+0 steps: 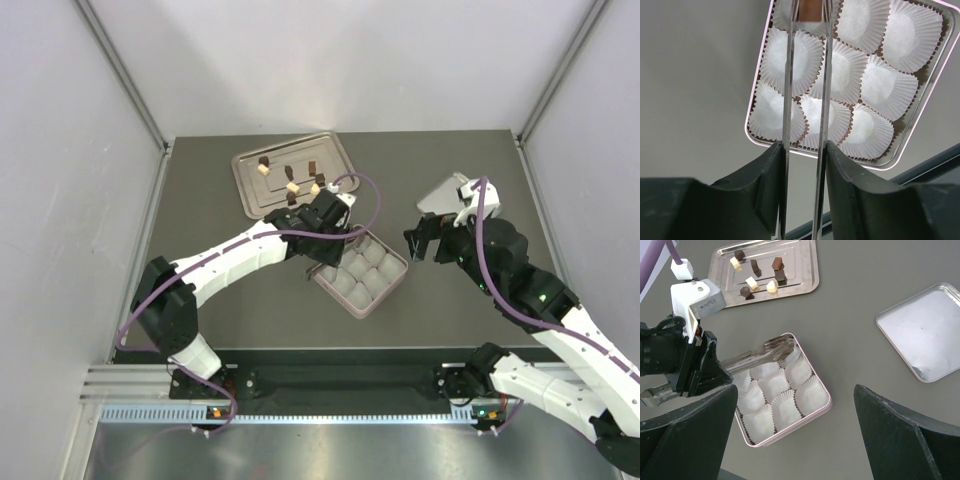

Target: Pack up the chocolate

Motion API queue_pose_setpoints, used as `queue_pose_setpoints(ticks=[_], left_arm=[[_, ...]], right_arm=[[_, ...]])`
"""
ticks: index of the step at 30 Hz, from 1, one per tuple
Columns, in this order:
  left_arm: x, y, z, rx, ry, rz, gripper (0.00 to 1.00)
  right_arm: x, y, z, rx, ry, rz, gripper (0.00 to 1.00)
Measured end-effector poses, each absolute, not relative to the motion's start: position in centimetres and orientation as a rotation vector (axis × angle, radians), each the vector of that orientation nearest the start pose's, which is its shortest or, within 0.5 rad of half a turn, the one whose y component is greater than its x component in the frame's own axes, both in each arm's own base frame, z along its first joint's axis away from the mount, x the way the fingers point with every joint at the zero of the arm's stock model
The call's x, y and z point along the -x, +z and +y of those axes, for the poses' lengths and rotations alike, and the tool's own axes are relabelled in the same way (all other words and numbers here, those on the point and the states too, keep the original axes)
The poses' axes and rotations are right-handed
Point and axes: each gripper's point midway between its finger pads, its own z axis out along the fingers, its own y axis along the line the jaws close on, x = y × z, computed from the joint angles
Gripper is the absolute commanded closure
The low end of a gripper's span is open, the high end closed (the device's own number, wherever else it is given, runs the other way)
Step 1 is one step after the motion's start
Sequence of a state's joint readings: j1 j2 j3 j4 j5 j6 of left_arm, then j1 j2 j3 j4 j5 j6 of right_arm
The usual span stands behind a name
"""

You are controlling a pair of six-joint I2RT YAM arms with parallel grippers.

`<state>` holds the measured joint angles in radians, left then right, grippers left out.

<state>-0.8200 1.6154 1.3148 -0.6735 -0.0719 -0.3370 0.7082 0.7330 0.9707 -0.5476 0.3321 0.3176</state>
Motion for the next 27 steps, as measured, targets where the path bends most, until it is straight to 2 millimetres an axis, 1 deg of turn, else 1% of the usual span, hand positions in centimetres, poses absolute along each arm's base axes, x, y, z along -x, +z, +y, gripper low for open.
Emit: queue_pose_setpoints(ticks=[3, 6, 11, 13, 15, 17, 20, 22, 24, 27], left_arm=[[-26.6, 13.3, -28.7, -0.586, -0.356, 2.514, 0.52], [-26.6, 13.3, -28.7, -0.583, -0.354, 2.514, 0.5], [-26.9, 13.4, -28.5, -0.573, -0.333, 2.507, 0.5], [-27.1, 13.7, -28.5, -0.569, -0.326, 2.5, 0.51], [-27.6, 14.9, -28.5, -0.561, -0.316, 2.481, 0.51], [-28.3, 16.6, -28.8, -0.546, -0.31, 2.446, 0.5], [-29.9, 19.8, -29.3, -0.513, -0.311, 2.355, 0.5], [-30.7, 21.1, -29.0, -0.492, -0.29, 2.313, 0.49], [-31.4, 21.8, -28.5, -0.473, -0.263, 2.294, 0.49], [-32.5, 21.9, -27.1, -0.438, -0.224, 2.29, 0.49]], right_arm=[[-23.3, 29.4, 14.0, 0.138, 0.396, 1.877, 0.0], [-23.3, 29.4, 14.0, 0.138, 0.397, 1.875, 0.0], [-23.1, 29.8, 13.8, 0.133, 0.405, 1.862, 0.0], [-23.0, 29.9, 13.8, 0.132, 0.406, 1.859, 0.01], [-23.0, 29.9, 13.8, 0.132, 0.407, 1.86, 0.0], [-23.0, 29.9, 13.8, 0.132, 0.406, 1.861, 0.0], [-23.0, 29.9, 13.8, 0.132, 0.406, 1.861, 0.0], [-23.0, 29.8, 13.8, 0.133, 0.406, 1.861, 0.0], [-23.1, 29.8, 13.9, 0.133, 0.405, 1.863, 0.0], [-23.1, 29.7, 13.9, 0.135, 0.404, 1.867, 0.0]])
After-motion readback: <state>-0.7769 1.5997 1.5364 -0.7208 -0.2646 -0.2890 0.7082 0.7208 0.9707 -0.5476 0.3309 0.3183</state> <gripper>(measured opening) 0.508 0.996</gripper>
